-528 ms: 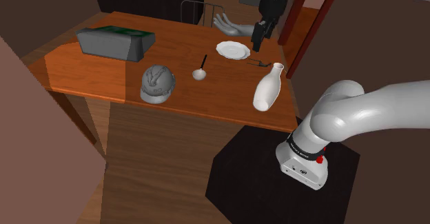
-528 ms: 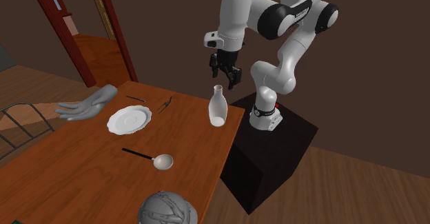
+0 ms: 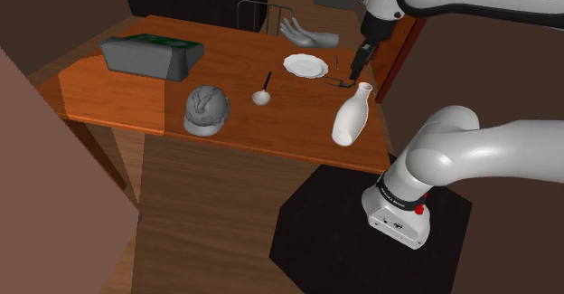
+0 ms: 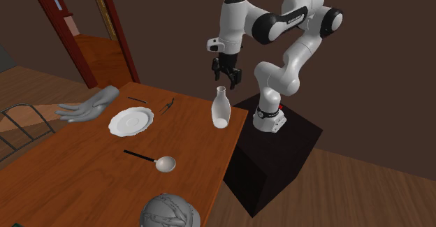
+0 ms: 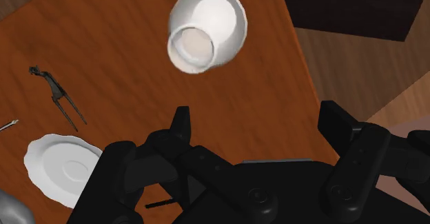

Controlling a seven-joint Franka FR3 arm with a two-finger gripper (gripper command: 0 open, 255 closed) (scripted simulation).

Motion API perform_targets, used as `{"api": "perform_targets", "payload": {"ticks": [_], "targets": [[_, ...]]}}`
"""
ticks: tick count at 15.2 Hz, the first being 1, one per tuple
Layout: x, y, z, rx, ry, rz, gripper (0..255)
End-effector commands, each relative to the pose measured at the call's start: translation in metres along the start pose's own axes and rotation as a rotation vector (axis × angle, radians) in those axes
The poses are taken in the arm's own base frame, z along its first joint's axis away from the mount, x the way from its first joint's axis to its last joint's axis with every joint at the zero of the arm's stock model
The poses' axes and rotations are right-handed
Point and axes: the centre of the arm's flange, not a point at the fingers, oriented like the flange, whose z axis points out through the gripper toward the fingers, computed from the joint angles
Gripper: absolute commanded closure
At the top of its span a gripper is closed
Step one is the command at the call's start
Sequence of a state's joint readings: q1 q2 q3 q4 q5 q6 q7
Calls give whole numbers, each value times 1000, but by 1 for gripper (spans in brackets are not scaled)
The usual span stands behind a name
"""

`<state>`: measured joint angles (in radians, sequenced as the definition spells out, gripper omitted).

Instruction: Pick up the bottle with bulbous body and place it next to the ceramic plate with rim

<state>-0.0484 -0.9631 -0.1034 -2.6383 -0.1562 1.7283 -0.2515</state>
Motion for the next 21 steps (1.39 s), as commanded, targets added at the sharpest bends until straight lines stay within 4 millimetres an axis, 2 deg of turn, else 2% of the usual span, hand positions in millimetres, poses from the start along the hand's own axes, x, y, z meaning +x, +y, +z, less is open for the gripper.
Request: {"api": "perform_targets", "payload": {"ticks": [1, 6, 7, 14, 21], "targets": [[-17, 17, 16, 25, 13, -20, 0], [-57, 60, 61, 86, 42, -63, 0], [-58, 61, 62, 87, 42, -64, 0], [-56, 58, 102, 87, 42, -64, 0], [-56, 58, 102, 87, 42, -64, 0]]}}
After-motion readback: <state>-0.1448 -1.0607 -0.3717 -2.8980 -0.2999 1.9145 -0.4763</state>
